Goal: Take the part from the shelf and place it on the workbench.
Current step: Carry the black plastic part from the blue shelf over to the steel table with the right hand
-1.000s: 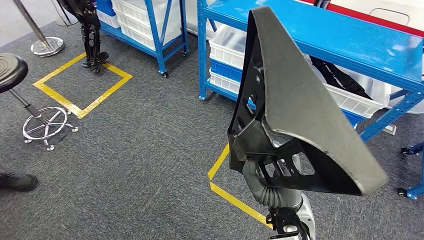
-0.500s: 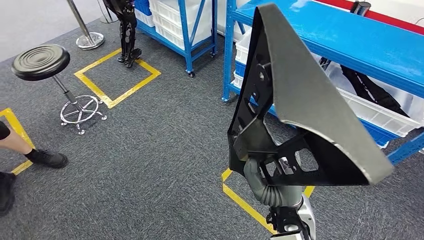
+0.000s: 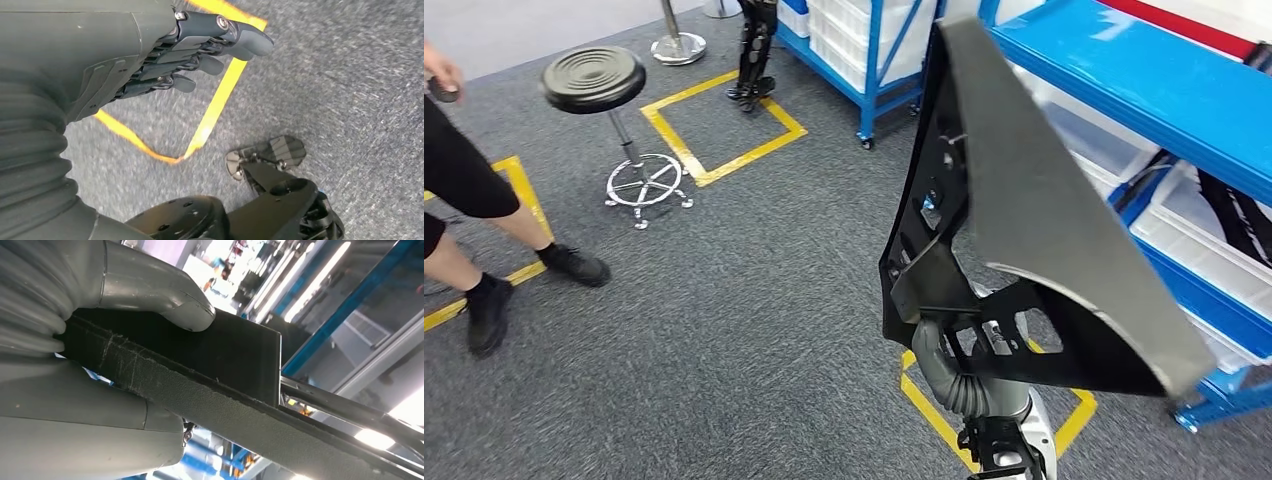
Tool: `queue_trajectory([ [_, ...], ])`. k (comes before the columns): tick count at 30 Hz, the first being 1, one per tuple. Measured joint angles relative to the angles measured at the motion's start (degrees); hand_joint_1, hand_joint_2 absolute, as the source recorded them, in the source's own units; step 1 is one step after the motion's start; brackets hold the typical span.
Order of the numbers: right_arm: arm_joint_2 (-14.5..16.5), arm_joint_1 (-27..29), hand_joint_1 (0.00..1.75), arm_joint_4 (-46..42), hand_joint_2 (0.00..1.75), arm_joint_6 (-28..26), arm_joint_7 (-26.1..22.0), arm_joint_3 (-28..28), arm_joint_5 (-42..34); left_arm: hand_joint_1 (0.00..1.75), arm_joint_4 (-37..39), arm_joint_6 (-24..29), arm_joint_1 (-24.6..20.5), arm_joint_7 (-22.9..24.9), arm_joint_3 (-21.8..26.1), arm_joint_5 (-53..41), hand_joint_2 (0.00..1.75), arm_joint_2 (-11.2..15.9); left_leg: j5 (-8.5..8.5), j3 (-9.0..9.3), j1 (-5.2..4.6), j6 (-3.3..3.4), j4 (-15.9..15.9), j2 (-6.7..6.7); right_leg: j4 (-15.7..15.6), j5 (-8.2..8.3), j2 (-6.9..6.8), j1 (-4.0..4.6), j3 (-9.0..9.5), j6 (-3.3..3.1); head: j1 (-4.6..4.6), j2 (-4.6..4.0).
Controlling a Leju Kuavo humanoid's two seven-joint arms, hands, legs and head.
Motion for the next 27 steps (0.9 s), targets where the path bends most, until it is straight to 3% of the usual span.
queue_trajectory([
  [1,-0.04,0.03,1.75,0.01,1.75,0.01,0.0,0.0,-0.04,0.0,0.0,-0.29,0.03,0.0,0.16,0.15,1.75,0.03,0.09,-0.1,0.0,0.04,0.01,-0.83,1.73,-0.28,0.16,-0.04,-1.01,0.24,0.0,0.0],
  [2,-0.07,0.03,1.75,0.01,1.75,0.02,0.0,0.0,-0.07,0.0,0.0,-0.45,0.07,0.0,0.27,0.27,1.75,0.05,0.19,-0.14,0.02,0.02,0.01,-1.66,1.05,0.42,0.26,-0.1,-0.86,0.67,0.01,0.0],
  [4,-0.1,0.01,1.75,0.0,1.75,0.05,0.0,-0.01,-0.14,0.0,0.0,-0.78,0.12,-0.01,0.5,0.44,1.75,0.08,0.43,-0.16,0.1,-0.25,0.02,-3.28,-6.34,3.72,1.27,-0.38,2.56,1.64,0.03,0.0],
  [5,-0.1,0.0,1.75,0.0,1.75,0.08,-0.01,-0.02,-0.15,0.0,0.0,-0.94,0.12,-0.06,0.62,0.51,1.75,0.09,0.56,-0.22,0.03,-0.52,0.07,-4.02,-10.38,5.21,2.33,-0.45,4.44,1.8,0.03,0.0],
  [7,-0.11,0.0,1.75,-0.01,1.75,0.1,-0.04,-0.03,-0.15,0.0,0.0,-1.12,0.14,-0.31,0.8,0.58,1.75,0.1,0.82,-0.4,-0.05,-1.13,0.06,-5.11,-14.77,6.71,3.71,-0.42,6.41,1.41,-0.01,0.0],
  [9,-0.11,-0.01,1.75,-0.01,1.75,0.11,-0.07,-0.08,-0.14,0.0,0.0,-1.1,0.3,-0.61,0.91,0.58,1.75,0.18,1.23,-0.64,0.04,-1.89,-0.25,-6.02,-15.19,7.1,3.07,-0.2,6.69,0.59,-0.02,0.0],
  [10,-0.09,-0.02,1.75,-0.01,1.75,0.11,-0.07,-0.12,-0.14,0.0,0.0,-1.09,0.41,-0.73,0.98,0.55,1.75,0.26,1.28,-0.84,0.11,-2.2,-0.16,-5.78,-15.37,7.37,2.45,-0.31,6.87,0.18,-0.03,0.0],
  [11,-0.04,0.01,1.75,-0.01,1.75,0.11,-0.09,-0.16,-0.14,0.0,0.0,-1.09,0.5,-0.81,1.03,0.48,1.75,0.34,0.77,-1.25,0.05,-2.43,0.57,-4.65,-15.58,7.64,1.8,-0.47,7.05,-0.27,-0.08,0.0],
  [12,0.0,0.07,1.75,-0.01,1.75,0.11,-0.11,-0.22,-0.14,0.0,0.0,-1.08,0.55,-0.88,1.06,0.39,1.75,0.39,-0.41,-2.07,-0.01,-2.61,2.34,-3.01,-15.8,7.87,1.08,-0.65,7.15,-0.68,-0.2,0.0],
  [14,0.07,0.29,1.75,-0.01,1.75,0.11,-0.15,-0.35,-0.14,0.0,0.0,-1.03,0.51,-1.05,1.04,0.13,1.75,0.4,-4.34,-4.99,0.01,-2.87,9.06,0.43,-15.92,7.98,-0.35,-0.55,7.22,-1.15,-0.36,0.0],
  [16,0.08,0.43,1.75,-0.01,1.75,0.11,-0.15,-0.43,-0.14,0.0,0.0,-0.94,0.48,-1.26,1.02,-0.16,1.75,0.38,-6.81,-7.62,0.34,-3.23,15.07,1.51,-15.88,7.95,-1.9,-0.35,7.16,-1.24,-0.37,0.0],
  [17,0.09,0.48,1.75,-0.01,1.75,0.11,-0.15,-0.44,-0.14,0.0,0.0,-0.9,0.5,-1.36,1.02,-0.29,1.75,0.37,-6.59,-7.63,0.51,-3.39,15.46,1.74,-15.86,7.9,-2.64,-0.33,7.14,-1.21,-0.4,0.0],
  [18,0.1,0.55,1.75,-0.01,1.75,0.11,-0.15,-0.44,-0.14,0.0,0.0,-0.86,0.52,-1.44,1.01,-0.37,1.75,0.38,-5.44,-6.45,0.67,-3.53,13.62,2.1,-15.84,7.82,-3.32,-0.35,7.18,-1.12,-0.4,0.0],
  [20,0.11,0.63,1.75,-0.01,1.75,0.11,-0.16,-0.45,-0.14,0.0,0.01,-0.87,0.48,-1.6,1.0,-0.55,1.75,0.34,-2.48,-2.05,0.79,-3.67,6.31,3.91,-15.75,7.49,-4.46,-0.25,7.36,-0.67,-0.43,0.0],
  [22,0.12,0.62,1.75,-0.01,1.75,0.11,-0.17,-0.48,-0.14,0.0,0.02,-0.95,0.37,-1.73,0.99,-0.8,1.75,0.23,-1.18,0.65,0.58,-3.22,1.47,5.08,-15.58,7.11,-5.33,0.08,7.4,0.01,-0.28,0.0],
  [25,0.14,0.64,1.75,-0.02,1.75,0.11,-0.22,-0.5,-0.07,0.0,0.02,-0.84,0.33,-1.85,0.99,-1.05,1.75,0.19,-0.9,0.45,0.1,-2.01,0.68,3.62,-15.65,6.96,-6.47,0.06,7.56,0.89,-0.1,0.0],
  [27,0.14,0.67,1.75,-0.04,1.75,0.08,-0.22,-0.57,0.08,0.0,0.02,-0.46,0.31,-2.04,0.99,-1.22,1.75,0.22,-0.53,0.36,0.17,-1.16,0.39,2.41,-13.52,5.63,-4.68,-0.17,6.5,1.08,0.01,0.0],
])
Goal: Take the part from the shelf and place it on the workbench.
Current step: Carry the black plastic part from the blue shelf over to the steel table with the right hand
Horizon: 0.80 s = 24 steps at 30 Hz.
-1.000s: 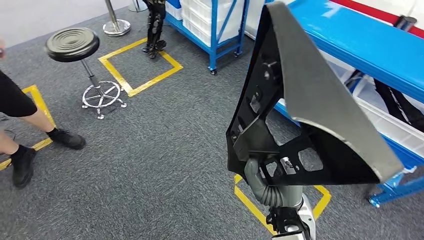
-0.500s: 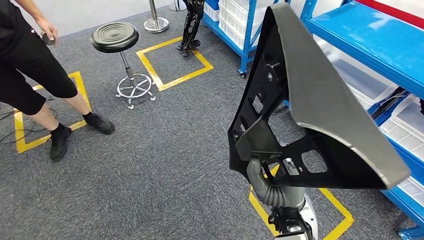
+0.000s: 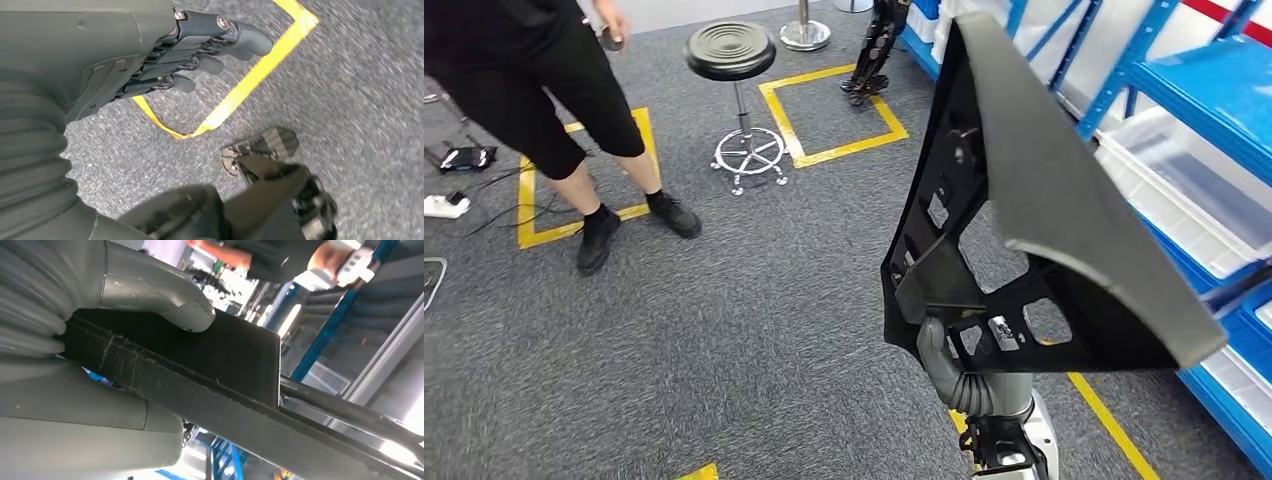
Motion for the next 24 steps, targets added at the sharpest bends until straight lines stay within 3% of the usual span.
queue_trajectory([
  [2,-0.01,0.12,1.75,-0.03,1.75,-0.04,-0.02,-0.08,0.18,0.0,-0.01,0.55,-0.08,-0.33,0.0,-0.11,1.75,0.02,0.25,-0.19,0.07,0.66,-0.11,-1.19,7.04,-3.2,3.35,-0.15,-3.36,-0.43,0.26,0.0],
  [4,-0.05,0.44,1.75,-0.03,1.75,-0.06,-0.03,-0.14,0.27,0.0,-0.02,1.08,-0.14,-0.7,0.0,-0.2,1.75,0.02,0.43,-0.49,-0.02,1.02,-0.11,-2.63,14.61,-5.7,4.74,-0.13,-7.28,-0.61,0.36,0.0],
  [5,-0.08,0.61,1.75,-0.02,1.75,-0.06,-0.03,-0.17,0.32,0.0,-0.02,1.3,-0.13,-0.88,0.0,-0.23,1.75,0.02,0.53,-0.59,-0.07,1.1,-0.11,-3.45,15.75,-5.73,4.9,-0.1,-8.06,-0.41,0.36,0.0],
  [6,-0.1,0.73,1.75,-0.02,1.75,-0.06,-0.02,-0.2,0.36,0.0,-0.01,1.45,-0.1,-1.0,0.0,-0.26,1.75,0.01,0.65,-0.64,-0.1,1.11,-0.11,-4.27,14.31,-4.78,5.04,-0.07,-7.54,-0.08,0.35,0.0],
  [8,-0.11,0.78,1.75,-0.03,1.75,-0.07,-0.02,-0.25,0.45,0.0,-0.01,1.56,-0.08,-1.15,0.0,-0.27,1.75,-0.09,0.94,-0.69,-0.08,0.95,-0.11,-5.82,5.98,-1.39,6.37,-0.01,-3.64,0.41,0.4,0.0],
  [10,-0.1,0.8,1.75,-0.08,1.75,-0.08,-0.03,-0.28,0.5,0.0,-0.01,1.56,-0.08,-1.21,0.0,-0.27,1.75,-0.24,1.21,-0.82,-0.22,0.48,-0.09,-7.08,-0.62,0.89,7.88,0.17,-0.51,0.12,0.43,0.0],
  [11,-0.09,0.81,1.75,-0.1,1.75,-0.08,-0.04,-0.28,0.52,0.0,-0.01,1.57,-0.07,-1.23,0.0,-0.27,1.75,-0.29,1.35,-0.91,-0.23,0.16,-0.16,-7.55,-1.76,1.24,8.19,0.33,-0.04,-0.21,0.41,0.0],
  [13,-0.07,0.81,1.75,-0.15,1.75,-0.07,-0.06,-0.28,0.52,0.0,0.0,1.6,0.08,-1.26,0.0,-0.27,1.75,-0.3,1.67,-1.12,-0.13,-0.51,-0.36,-8.29,-2.05,1.67,7.15,0.35,0.18,-0.97,0.38,0.0],
  [15,0.01,0.83,1.75,-0.19,1.75,-0.07,-0.05,-0.28,0.52,0.0,0.01,1.61,0.22,-1.26,0.0,-0.28,1.75,-0.29,0.63,-1.89,-0.2,-0.99,1.01,-6.19,-2.55,2.25,5.89,-0.02,0.63,-1.75,0.25,0.0],
  [17,0.09,0.93,1.75,-0.25,1.75,-0.08,-0.05,-0.28,0.51,0.0,0.01,1.62,0.19,-1.26,0.0,-0.28,1.75,-0.3,-2.89,-4.32,-0.19,-1.42,6.57,-2.52,-2.79,2.53,4.55,-0.12,0.81,-2.29,0.11,0.0],
  [19,0.13,1.0,1.75,-0.28,1.75,-0.08,-0.05,-0.27,0.55,0.0,0.01,1.65,0.14,-1.26,-0.01,-0.28,1.75,-0.36,-6.1,-7.4,0.18,-2.02,13.55,-1.05,-2.77,2.51,3.1,0.01,0.77,-2.47,0.08,0.0],
  [20,0.14,0.99,1.75,-0.28,1.75,-0.08,-0.05,-0.26,0.58,0.0,0.01,1.68,0.12,-1.26,-0.02,-0.29,1.75,-0.38,-6.39,-8.04,0.41,-2.31,15.11,-0.82,-2.76,2.49,2.38,0.02,0.75,-2.47,0.07,0.0],
  [21,0.15,0.99,1.75,-0.28,1.75,-0.08,-0.05,-0.25,0.6,0.0,0.01,1.74,0.13,-1.26,-0.02,-0.3,1.75,-0.4,-5.68,-7.59,0.65,-2.57,14.53,-0.57,-2.74,2.43,1.71,-0.02,0.75,-2.42,0.04,0.0],
  [24,0.16,0.95,1.75,-0.28,1.75,-0.08,-0.03,-0.25,0.66,0.0,0.01,1.92,0.02,-1.26,-0.02,-0.33,1.75,-0.42,-1.43,-1.74,1.11,-3.03,4.27,2.07,-2.33,1.81,0.06,0.07,0.91,-1.62,0.04,0.0],
])
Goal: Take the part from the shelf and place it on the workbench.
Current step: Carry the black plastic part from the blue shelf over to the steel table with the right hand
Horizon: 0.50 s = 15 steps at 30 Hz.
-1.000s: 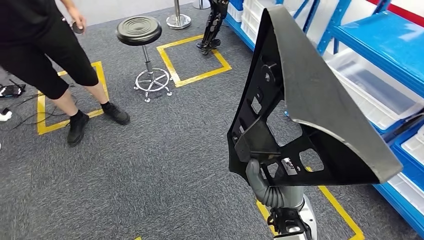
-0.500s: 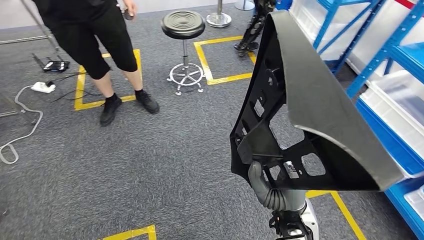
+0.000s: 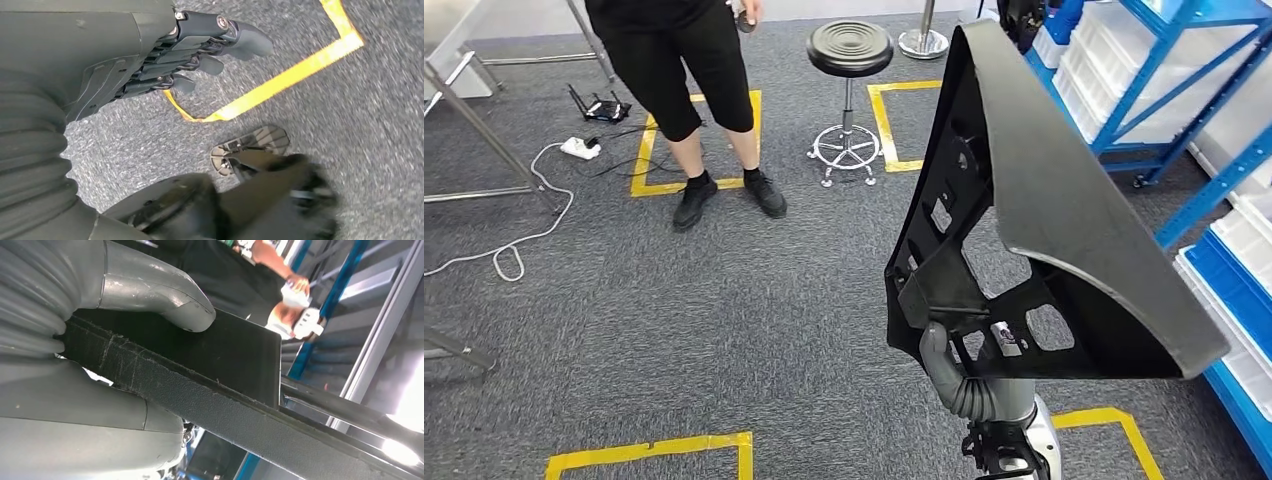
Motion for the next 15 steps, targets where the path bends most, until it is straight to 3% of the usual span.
queue_trajectory([
  [2,0.01,-0.06,1.75,-0.01,1.75,0.0,0.03,-0.01,0.1,0.0,0.0,0.12,-0.18,-0.01,0.0,-0.03,1.75,-0.07,0.72,1.86,-0.29,0.61,-3.51,0.88,0.28,-0.44,-0.82,0.31,0.1,0.72,0.19,0.0],
  [4,0.03,-0.17,1.75,-0.03,1.75,0.0,0.06,0.01,0.21,0.0,-0.01,0.25,-0.26,-0.02,0.0,-0.04,1.75,-0.05,0.78,1.58,-0.75,1.65,-3.57,-0.4,0.15,-0.55,-1.72,0.34,0.32,1.25,0.35,0.0],
  [5,0.04,-0.25,1.75,-0.05,1.75,0.0,0.08,0.0,0.27,0.0,-0.01,0.28,-0.26,-0.03,0.0,-0.04,1.75,-0.03,0.91,1.49,-0.81,2.07,-3.71,-1.03,0.39,-0.79,-1.49,0.21,0.2,1.5,0.35,0.0],
  [7,0.04,-0.34,1.75,-0.14,1.75,-0.01,0.12,-0.03,0.46,0.0,-0.02,0.3,-0.32,-0.07,0.01,-0.04,1.75,0.03,1.25,1.42,-0.69,2.97,-3.96,-2.23,3.57,-2.58,1.0,-0.01,-1.35,1.63,0.4,0.0],
  [9,0.04,-0.33,1.75,-0.19,1.75,-0.02,0.15,-0.04,0.6,0.0,-0.02,0.27,-0.47,-0.09,0.01,-0.04,1.75,0.07,1.43,1.21,-0.66,3.6,-4.01,-3.45,11.11,-5.78,3.97,-0.18,-5.13,1.21,0.44,0.0],
  [11,-0.02,-0.3,1.75,-0.18,1.75,-0.03,0.19,-0.04,0.64,0.0,-0.02,0.17,-0.59,-0.09,0.0,-0.04,1.75,0.09,1.54,1.02,-0.75,3.82,-4.01,-4.95,17.22,-7.55,4.74,-0.18,-8.43,1.27,0.44,0.0],
  [12,-0.05,-0.3,1.75,-0.17,1.75,-0.05,0.2,-0.05,0.65,0.0,-0.02,0.11,-0.61,-0.09,0.0,-0.04,1.75,0.09,1.6,0.99,-0.76,3.84,-4.01,-5.74,17.25,-7.12,4.84,-0.2,-8.66,1.61,0.45,0.0],
  [13,-0.08,-0.29,1.75,-0.17,1.75,-0.09,0.22,-0.06,0.66,0.0,-0.02,0.07,-0.61,-0.09,0.01,-0.04,1.75,0.09,1.68,0.99,-0.75,3.79,-4.01,-6.54,14.87,-5.81,5.04,-0.25,-7.7,2.06,0.44,0.0],
  [15,-0.09,-0.3,1.75,-0.19,1.75,-0.2,0.24,-0.06,0.74,0.0,-0.02,0.04,-0.62,-0.09,0.01,-0.04,1.75,0.08,1.88,0.95,-0.77,3.47,-3.94,-8.01,6.52,-2.49,6.86,-0.41,-3.88,2.7,0.48,0.0],
])
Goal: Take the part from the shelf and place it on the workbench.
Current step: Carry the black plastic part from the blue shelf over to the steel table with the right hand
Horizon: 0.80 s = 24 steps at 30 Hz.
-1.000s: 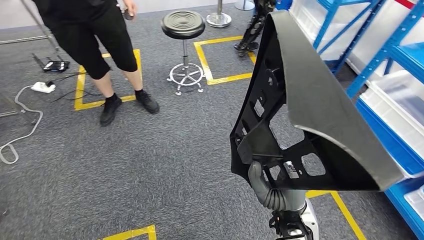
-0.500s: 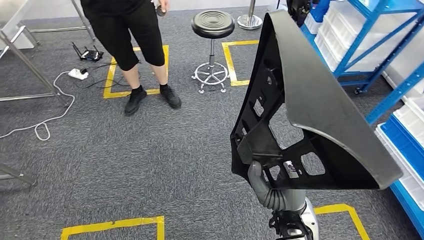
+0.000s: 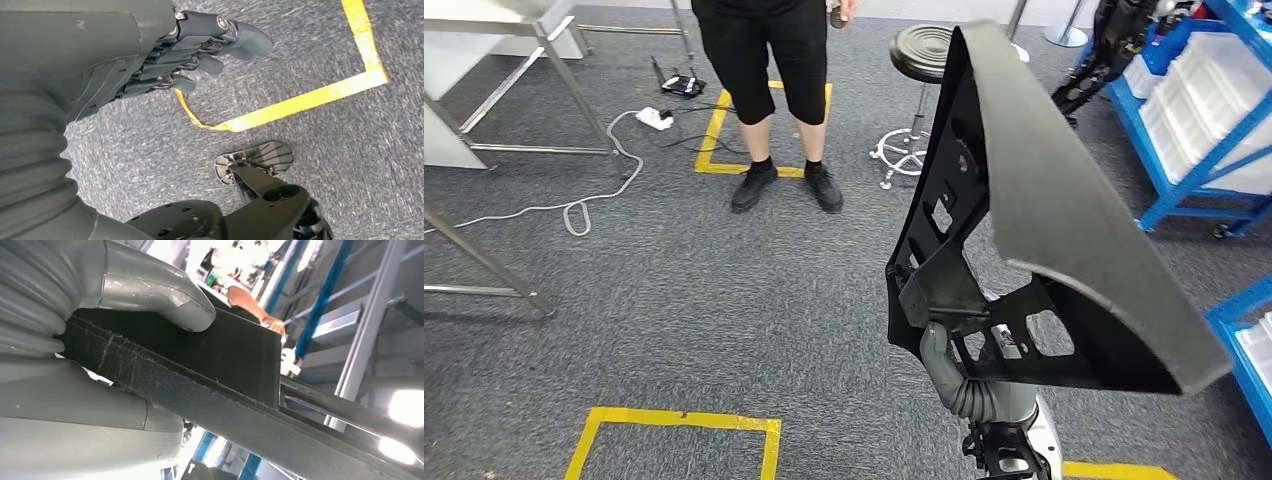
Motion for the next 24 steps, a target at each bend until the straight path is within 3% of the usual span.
queue_trajectory([
  [2,-0.02,0.01,1.75,-0.03,1.75,-0.15,0.02,-0.01,0.14,0.0,0.0,0.07,0.01,-0.02,0.0,0.0,1.75,-0.01,0.25,-0.18,-0.14,-0.55,-0.03,-1.08,-5.02,1.79,1.46,0.01,2.24,-0.35,-0.02,0.0],
  [5,-0.07,0.02,1.75,-0.1,1.75,-0.38,0.03,-0.04,0.19,0.0,0.0,0.26,0.3,-0.04,0.02,0.0,1.75,0.04,0.78,-0.5,-0.04,-1.64,-0.48,-1.83,-5.74,2.55,0.32,0.12,2.73,-1.72,-0.04,0.0],
  [7,-0.07,0.15,1.75,-0.2,1.75,-0.57,0.04,-0.07,0.21,0.0,0.0,0.34,0.43,-0.03,0.02,-0.01,1.75,0.1,-0.68,-1.47,-0.15,-2.11,1.56,0.61,-6.18,2.99,-0.95,-0.21,2.97,-2.61,-0.21,0.0],
  [9,-0.08,0.46,1.75,-0.28,1.75,-0.78,0.03,-0.14,0.25,0.0,0.0,0.37,0.41,-0.02,0.01,-0.04,1.75,0.09,-4.5,-4.25,-0.23,-2.36,8.12,3.96,-6.32,3.02,-2.33,-0.11,3.08,-3.1,-0.39,0.0],
  [11,-0.09,0.77,1.75,-0.31,1.75,-0.93,0.02,-0.2,0.28,0.0,0.01,0.39,0.43,-0.01,0.0,-0.08,1.75,0.05,-7.16,-7.03,-0.11,-2.66,14.64,5.05,-6.29,2.94,-3.84,0.14,3.08,-3.25,-0.43,0.0],
  [12,-0.09,0.89,1.75,-0.31,1.75,-0.97,0.02,-0.22,0.32,0.0,0.01,0.4,0.46,-0.01,-0.01,-0.09,1.75,0.05,-7.04,-7.15,-0.06,-2.78,15.33,5.25,-6.27,2.9,-4.54,0.18,3.09,-3.26,-0.46,0.0],
  [13,-0.09,0.99,1.75,-0.31,1.75,-1.01,0.02,-0.25,0.37,0.0,0.01,0.41,0.5,0.0,-0.01,-0.09,1.75,0.08,-5.92,-6.09,0.0,-2.87,13.7,5.51,-6.24,2.84,-5.18,0.18,3.16,-3.26,-0.46,0.0],
  [15,-0.1,1.16,1.75,-0.32,1.75,-1.08,0.02,-0.38,0.43,0.0,0.01,0.43,0.49,0.0,-0.01,-0.09,1.75,0.19,-2.9,-1.73,0.02,-2.89,6.21,7.22,-6.14,2.56,-6.25,0.27,3.41,-3.04,-0.49,0.0],
  [17,-0.12,1.27,1.75,-0.38,1.75,-1.17,0.02,-0.56,0.45,0.0,0.01,0.43,0.43,-0.01,-0.01,-0.1,1.75,0.24,-1.58,1.06,-0.22,-2.33,1.0,8.45,-5.94,2.21,-7.12,0.71,3.51,-2.58,-0.41,0.0],
  [18,-0.14,1.32,1.75,-0.42,1.75,-1.22,0.01,-0.62,0.48,0.0,0.01,0.44,0.41,-0.01,-0.01,-0.1,1.75,0.23,-1.71,1.25,-0.46,-1.94,0.36,8.45,-5.94,2.14,-7.53,0.9,3.52,-2.38,-0.36,0.0],
  [20,-0.17,1.41,1.75,-0.53,1.75,-1.33,0.0,-0.73,0.57,0.0,0.0,0.44,0.49,0.0,-0.01,-0.11,1.75,0.27,-1.46,1.02,-0.58,-1.1,0.12,7.2,-5.97,2.0,-8.17,0.92,3.53,-1.91,-0.3,0.0],
  [22,-0.37,1.77,1.75,-0.78,1.75,-1.49,0.01,-1.01,0.92,0.0,0.0,0.43,0.5,0.0,0.0,-0.1,1.75,0.28,-1.12,0.95,-0.35,-0.28,-0.17,6.06,-3.99,0.75,-6.28,0.72,2.61,-1.54,-0.25,0.0],
  [24,-0.78,2.55,1.75,-1.11,1.75,-1.75,0.02,-1.42,1.3,0.0,0.0,0.43,0.46,0.01,0.01,-0.1,1.75,0.28,-0.88,0.79,-0.19,0.34,-0.26,4.88,2.41,-2.15,-3.26,0.49,-0.48,-1.73,-0.06,0.0],
])
